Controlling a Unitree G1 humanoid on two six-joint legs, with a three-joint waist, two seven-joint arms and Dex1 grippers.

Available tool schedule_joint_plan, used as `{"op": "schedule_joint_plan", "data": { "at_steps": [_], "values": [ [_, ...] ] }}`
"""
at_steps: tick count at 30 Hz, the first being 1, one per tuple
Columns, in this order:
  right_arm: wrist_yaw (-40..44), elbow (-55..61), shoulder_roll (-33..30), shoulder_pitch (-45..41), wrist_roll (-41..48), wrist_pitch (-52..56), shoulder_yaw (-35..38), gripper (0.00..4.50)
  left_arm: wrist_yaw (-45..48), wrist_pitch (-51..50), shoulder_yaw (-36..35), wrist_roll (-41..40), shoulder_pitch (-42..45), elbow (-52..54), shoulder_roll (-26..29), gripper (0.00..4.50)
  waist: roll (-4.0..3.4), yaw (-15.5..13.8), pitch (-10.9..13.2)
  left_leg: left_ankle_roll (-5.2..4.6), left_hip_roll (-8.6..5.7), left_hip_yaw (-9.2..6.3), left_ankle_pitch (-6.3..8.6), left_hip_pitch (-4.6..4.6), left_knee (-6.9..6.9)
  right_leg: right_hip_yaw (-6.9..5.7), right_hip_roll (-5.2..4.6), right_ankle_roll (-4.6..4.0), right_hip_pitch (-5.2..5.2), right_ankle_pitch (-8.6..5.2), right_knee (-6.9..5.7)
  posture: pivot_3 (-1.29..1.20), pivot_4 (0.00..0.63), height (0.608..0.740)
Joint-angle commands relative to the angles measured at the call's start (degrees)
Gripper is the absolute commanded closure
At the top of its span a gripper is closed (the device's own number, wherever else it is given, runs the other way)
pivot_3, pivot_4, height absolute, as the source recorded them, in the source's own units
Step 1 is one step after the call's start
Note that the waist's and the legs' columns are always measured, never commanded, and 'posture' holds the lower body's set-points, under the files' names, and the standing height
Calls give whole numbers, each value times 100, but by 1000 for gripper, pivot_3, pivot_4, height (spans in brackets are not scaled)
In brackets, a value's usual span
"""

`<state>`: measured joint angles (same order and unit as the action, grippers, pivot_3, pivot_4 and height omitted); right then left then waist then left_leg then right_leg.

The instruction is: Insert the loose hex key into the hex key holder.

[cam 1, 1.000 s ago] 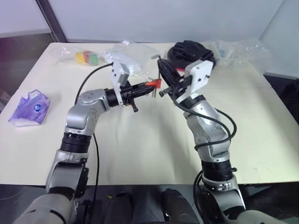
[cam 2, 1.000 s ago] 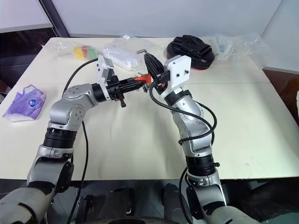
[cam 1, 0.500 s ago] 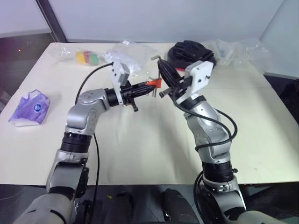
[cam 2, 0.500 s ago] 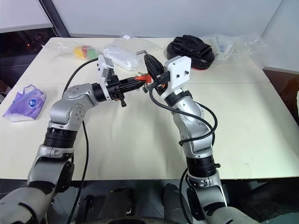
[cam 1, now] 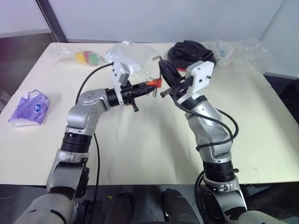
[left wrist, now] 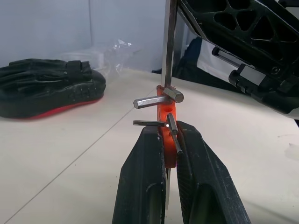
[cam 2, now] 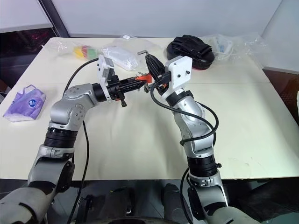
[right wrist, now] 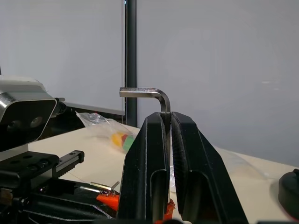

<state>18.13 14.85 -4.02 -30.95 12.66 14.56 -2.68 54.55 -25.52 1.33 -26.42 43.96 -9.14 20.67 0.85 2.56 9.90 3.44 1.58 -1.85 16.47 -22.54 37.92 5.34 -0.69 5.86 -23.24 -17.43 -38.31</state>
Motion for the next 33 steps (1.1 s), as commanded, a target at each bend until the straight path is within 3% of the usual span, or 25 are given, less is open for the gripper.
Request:
{"op": "schedule_joint_plan", "data": {
  "at_steps": [1, 25, 29, 33],
  "values": [
    [-33, 124, -16, -91, 80, -87, 82, 4412, 2, 59, -111, -63, 156, 173, 25, 4500, 0, -1, 0, 0, 0, 0, 0, 0, 0, 0, 0, 0, 0, 0, 0, 0, 150, 740],
    [-44, -47, 53, 84, 100, -171, 57, 4412, -28, 52, -137, -95, 242, 191, -13, 4500, 0, -1, 0, 0, 0, 0, 0, 0, 0, 0, 0, 0, 0, 0, 0, 0, 150, 740],
    [-55, -12, 49, 164, 98, -159, 43, 2908, -31, 72, -139, -86, 266, 162, -30, 4500, 0, -2, 0, 0, 0, 0, 0, 0, 0, 0, 0, 0, 0, 0, 0, 0, 150, 740],
    [-33, 81, 23, 269, 136, -69, 19, 706, -28, 74, -138, -83, 286, 136, -45, 4500, 0, -1, 0, 0, -1, 1, 0, 0, 0, 0, 0, 0, 0, 0, 0, 0, 150, 740]
  ]
}}
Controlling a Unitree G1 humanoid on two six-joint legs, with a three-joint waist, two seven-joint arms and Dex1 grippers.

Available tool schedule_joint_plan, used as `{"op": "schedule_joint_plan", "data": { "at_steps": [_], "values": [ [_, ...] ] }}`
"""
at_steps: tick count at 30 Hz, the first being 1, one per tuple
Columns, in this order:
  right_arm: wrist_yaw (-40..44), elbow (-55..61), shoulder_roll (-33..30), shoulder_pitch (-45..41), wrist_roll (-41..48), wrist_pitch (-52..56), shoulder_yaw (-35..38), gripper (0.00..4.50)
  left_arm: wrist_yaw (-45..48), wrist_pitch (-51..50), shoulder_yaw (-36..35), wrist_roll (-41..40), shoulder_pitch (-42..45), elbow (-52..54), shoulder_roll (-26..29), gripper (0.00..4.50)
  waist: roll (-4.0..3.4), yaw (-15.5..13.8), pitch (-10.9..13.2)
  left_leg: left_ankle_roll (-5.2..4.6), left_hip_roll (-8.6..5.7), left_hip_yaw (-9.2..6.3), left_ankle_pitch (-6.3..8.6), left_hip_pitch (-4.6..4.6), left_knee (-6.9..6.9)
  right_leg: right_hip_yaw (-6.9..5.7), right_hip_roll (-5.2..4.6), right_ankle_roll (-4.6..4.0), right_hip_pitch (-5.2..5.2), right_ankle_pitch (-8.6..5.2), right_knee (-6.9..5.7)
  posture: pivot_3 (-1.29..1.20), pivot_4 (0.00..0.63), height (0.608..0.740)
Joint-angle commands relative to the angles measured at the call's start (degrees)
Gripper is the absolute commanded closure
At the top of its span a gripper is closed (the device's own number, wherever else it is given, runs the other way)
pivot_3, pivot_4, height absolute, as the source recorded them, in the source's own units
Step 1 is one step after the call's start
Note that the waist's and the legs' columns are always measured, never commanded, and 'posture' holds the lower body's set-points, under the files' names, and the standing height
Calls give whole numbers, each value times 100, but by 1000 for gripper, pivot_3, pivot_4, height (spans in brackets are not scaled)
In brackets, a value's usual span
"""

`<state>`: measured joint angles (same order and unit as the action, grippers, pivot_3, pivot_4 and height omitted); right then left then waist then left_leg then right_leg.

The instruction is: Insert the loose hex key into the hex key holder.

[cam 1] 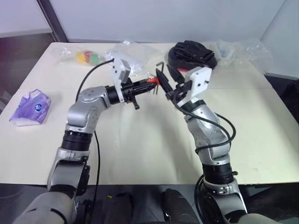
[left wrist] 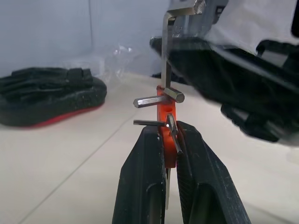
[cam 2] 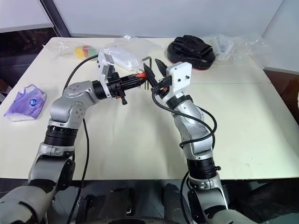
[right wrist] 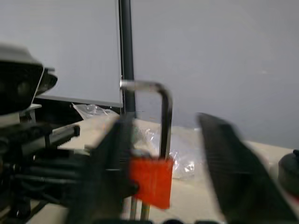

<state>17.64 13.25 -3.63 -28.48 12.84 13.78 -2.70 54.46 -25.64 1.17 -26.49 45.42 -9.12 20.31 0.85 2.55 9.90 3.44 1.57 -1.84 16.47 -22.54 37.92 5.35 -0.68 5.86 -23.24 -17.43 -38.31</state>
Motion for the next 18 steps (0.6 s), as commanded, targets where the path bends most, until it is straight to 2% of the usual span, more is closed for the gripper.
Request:
{"op": "schedule_joint_plan", "data": {
  "at_steps": [1, 2, 10, 18],
  "values": [
    [25, 266, -26, 46, 125, 26, 18, 212, -20, 86, -121, -73, 143, 130, -15, 4500, 0, 0, 0, 0, 0, 0, 0, 0, 0, 0, 0, 0, 0, 0, 0, 0, 150, 740],
    [37, 302, -42, 79, 129, 38, 20, 44, -22, 83, -120, -71, 145, 129, -22, 4500, 0, 0, 0, 0, 0, 0, 0, 0, 0, 0, 1, 0, 0, 0, 0, 0, 150, 740],
    [81, 1053, -420, 615, 398, 405, 270, 44, -123, -81, -153, -175, 55, 162, -126, 4500, 0, -15, 0, 0, 0, 0, 0, -1, 0, 0, 0, 0, 2, 0, 1, 0, 150, 740],
    [102, 1960, -1149, 1734, 806, 923, 996, 44, -708, -1296, -267, -834, -325, 186, -814, 4500, 0, -14, 0, -1, -2, 0, 1, 0, 3, 0, 2, 1, 9, 0, 6, 0, 150, 740]
  ]
}}
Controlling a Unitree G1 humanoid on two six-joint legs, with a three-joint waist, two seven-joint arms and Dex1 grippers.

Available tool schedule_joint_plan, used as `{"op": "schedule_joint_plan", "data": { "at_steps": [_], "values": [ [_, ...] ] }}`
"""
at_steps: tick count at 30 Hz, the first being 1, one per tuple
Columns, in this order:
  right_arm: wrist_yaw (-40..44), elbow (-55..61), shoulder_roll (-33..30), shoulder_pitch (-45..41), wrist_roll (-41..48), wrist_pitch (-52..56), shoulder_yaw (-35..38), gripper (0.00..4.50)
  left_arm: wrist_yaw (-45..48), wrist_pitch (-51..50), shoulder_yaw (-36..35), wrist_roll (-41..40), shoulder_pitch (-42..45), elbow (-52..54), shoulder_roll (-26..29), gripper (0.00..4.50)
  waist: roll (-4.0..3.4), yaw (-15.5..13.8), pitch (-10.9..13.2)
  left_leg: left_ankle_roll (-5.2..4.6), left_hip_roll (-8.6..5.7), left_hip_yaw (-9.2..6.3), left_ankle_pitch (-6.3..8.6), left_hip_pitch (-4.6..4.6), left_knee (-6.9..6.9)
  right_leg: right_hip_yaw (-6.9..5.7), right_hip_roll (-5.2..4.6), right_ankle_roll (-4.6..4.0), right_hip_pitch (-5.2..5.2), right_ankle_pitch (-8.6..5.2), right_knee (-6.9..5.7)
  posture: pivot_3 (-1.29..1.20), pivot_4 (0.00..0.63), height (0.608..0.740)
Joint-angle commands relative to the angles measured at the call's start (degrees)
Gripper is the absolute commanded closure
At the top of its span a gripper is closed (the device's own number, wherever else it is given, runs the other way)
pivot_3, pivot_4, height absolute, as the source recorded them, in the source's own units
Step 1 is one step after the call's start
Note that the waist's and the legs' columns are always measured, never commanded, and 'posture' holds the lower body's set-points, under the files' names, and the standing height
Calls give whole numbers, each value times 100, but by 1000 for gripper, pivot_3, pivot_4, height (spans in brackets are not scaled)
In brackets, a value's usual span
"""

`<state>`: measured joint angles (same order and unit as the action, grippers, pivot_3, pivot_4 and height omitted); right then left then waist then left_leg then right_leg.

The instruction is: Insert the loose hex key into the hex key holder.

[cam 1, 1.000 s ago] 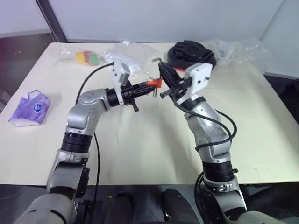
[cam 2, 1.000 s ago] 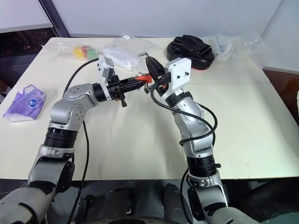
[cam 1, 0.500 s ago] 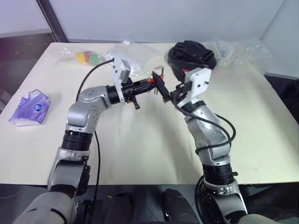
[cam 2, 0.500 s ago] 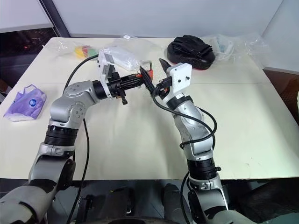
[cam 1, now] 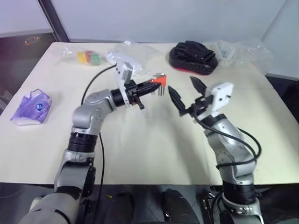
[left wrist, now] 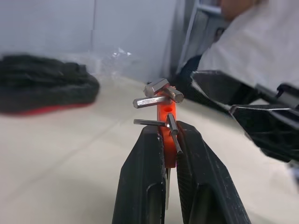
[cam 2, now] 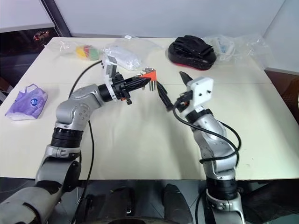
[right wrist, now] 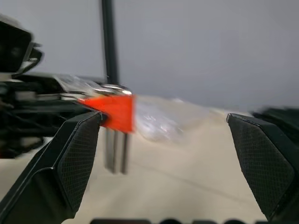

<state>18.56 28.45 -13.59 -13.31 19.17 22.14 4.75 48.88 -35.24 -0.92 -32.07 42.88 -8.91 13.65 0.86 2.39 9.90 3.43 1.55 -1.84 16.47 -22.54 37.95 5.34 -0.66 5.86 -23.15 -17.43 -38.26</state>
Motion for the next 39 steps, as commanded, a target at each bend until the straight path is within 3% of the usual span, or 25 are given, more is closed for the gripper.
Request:
{"op": "schedule_joint_plan", "data": {
  "at_steps": [1, 5, 9, 20, 23, 29, 34, 39],
  "values": [
    [15, 529, -234, 410, 225, 137, 369, 44, -243, -572, -86, -399, -120, 132, -261, 4500, 0, 3, 0, 0, 0, -1, 0, 0, 0, 0, 1, 0, 0, 0, 0, 0, 150, 740],
    [-15, 737, -419, 916, 319, 197, 628, 44, -497, -1212, -136, -665, -239, 45, -523, 4500, 1, 11, 1, 0, 0, 0, 0, 1, 0, 1, 4, 0, 1, 0, 0, 0, 150, 740],
    [-182, 1099, -434, 1482, 230, 252, 671, 44, -1268, -2101, -430, -839, -205, -763, -975, 4500, -2, -1, -2, 0, -3, -4, 0, 10, 1, 0, 6, 2, 13, -2, 2, 0, 150, 740],
    [-533, 1340, -371, 1628, 91, 306, 390, 44, -1428, -2462, -326, -515, -307, -1403, -693, 4500, 0, -4, -1, 1, -5, -2, -1, 9, 1, 3, 5, 1, 13, -2, 5, 0, 150, 740],
    [-524, 1301, -389, 1650, 79, 269, 342, 0, -1383, -2495, -323, -509, -333, -1315, -593, 3285, 0, 1, -1, 2, -4, -3, -1, 10, 1, 2, 6, 1, 13, -2, 4, 0, 150, 740],
    [-399, 1184, -518, 1608, 46, 265, 354, 0, -1239, -2135, -179, -243, -511, -978, -250, 150, -1, 13, -2, 2, -4, -2, -1, 19, 1, 3, 6, 1, 23, -2, 5, 0, 150, 740],
    [94, 1219, -1206, 1760, 77, 582, 419, 0, -738, -1100, 173, 228, -590, -311, 347, 64, -1, 9, -1, 2, -2, -2, -1, 29, -1, 3, 9, 0, 29, -2, 4, 0, 150, 740],
    [952, 1361, -2402, 1962, 260, 1182, 623, 0, -251, -552, 255, 427, -691, 344, 943, 64, 1, -94, 0, 2, -6, -3, -1, 12, 1, 1, 0, 0, 27, -2, 21, 0, 150, 740]
  ]
}}
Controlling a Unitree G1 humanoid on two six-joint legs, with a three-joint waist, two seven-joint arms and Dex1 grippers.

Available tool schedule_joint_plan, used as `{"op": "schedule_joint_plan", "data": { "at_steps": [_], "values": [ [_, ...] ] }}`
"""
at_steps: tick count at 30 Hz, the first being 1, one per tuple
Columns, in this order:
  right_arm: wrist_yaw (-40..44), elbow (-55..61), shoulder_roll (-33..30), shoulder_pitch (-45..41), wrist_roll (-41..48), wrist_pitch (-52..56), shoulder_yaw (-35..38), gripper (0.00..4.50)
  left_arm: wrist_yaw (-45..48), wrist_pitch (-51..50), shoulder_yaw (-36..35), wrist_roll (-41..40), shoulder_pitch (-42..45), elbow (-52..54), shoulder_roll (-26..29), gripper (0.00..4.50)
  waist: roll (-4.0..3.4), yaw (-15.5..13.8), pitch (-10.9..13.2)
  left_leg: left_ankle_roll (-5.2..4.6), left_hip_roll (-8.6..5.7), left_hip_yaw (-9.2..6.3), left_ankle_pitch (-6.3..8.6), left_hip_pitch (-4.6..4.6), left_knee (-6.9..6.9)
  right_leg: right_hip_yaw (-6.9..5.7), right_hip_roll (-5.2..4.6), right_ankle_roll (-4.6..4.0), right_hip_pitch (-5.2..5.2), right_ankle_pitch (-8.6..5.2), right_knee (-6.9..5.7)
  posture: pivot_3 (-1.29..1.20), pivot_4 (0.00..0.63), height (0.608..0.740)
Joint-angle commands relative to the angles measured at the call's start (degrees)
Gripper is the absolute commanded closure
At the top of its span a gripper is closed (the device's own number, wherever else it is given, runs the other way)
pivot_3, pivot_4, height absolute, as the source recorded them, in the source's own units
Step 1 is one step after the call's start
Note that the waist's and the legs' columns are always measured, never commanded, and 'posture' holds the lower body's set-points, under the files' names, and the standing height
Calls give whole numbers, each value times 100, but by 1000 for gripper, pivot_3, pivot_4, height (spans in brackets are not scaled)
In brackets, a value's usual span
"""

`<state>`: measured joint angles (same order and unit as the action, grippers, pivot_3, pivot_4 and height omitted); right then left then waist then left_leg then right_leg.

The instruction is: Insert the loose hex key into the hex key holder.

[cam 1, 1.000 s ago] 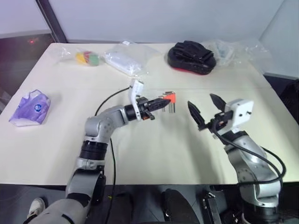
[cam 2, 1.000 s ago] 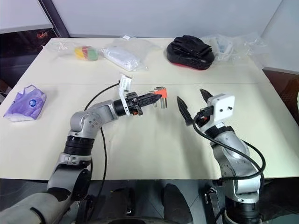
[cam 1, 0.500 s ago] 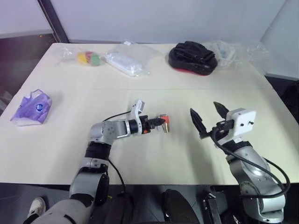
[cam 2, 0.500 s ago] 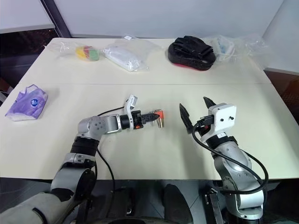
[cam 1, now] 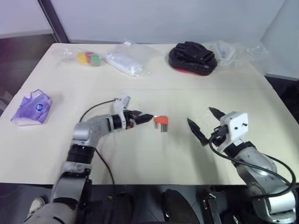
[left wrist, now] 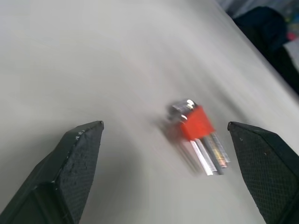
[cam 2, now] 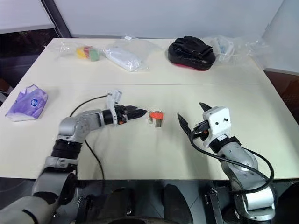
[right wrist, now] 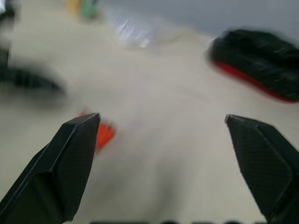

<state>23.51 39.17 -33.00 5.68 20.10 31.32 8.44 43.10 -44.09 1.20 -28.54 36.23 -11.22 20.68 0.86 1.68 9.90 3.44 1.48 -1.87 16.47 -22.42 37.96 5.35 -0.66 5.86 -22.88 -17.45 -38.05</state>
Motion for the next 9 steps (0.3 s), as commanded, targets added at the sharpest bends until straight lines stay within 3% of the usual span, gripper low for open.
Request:
{"op": "schedule_joint_plan", "data": {
  "at_steps": [1, 9],
  "values": [
    [598, 312, -653, 80, 232, 353, 314, 0, 406, 381, 42, 81, -60, 697, 343, 64, 1, -51, 0, 0, -1, 3, 0, 0, 1, 3, -2, 0, 1, 0, 2, 0, 150, 740],
    [1629, 313, -1828, 35, 656, 753, 897, 0, 729, 652, 68, 141, -661, 2002, 989, 64, 3, -72, 2, -1, 3, 0, 1, 3, 2, 0, 5, 0, 4, 0, 0, 0, 150, 740]
  ]
}}
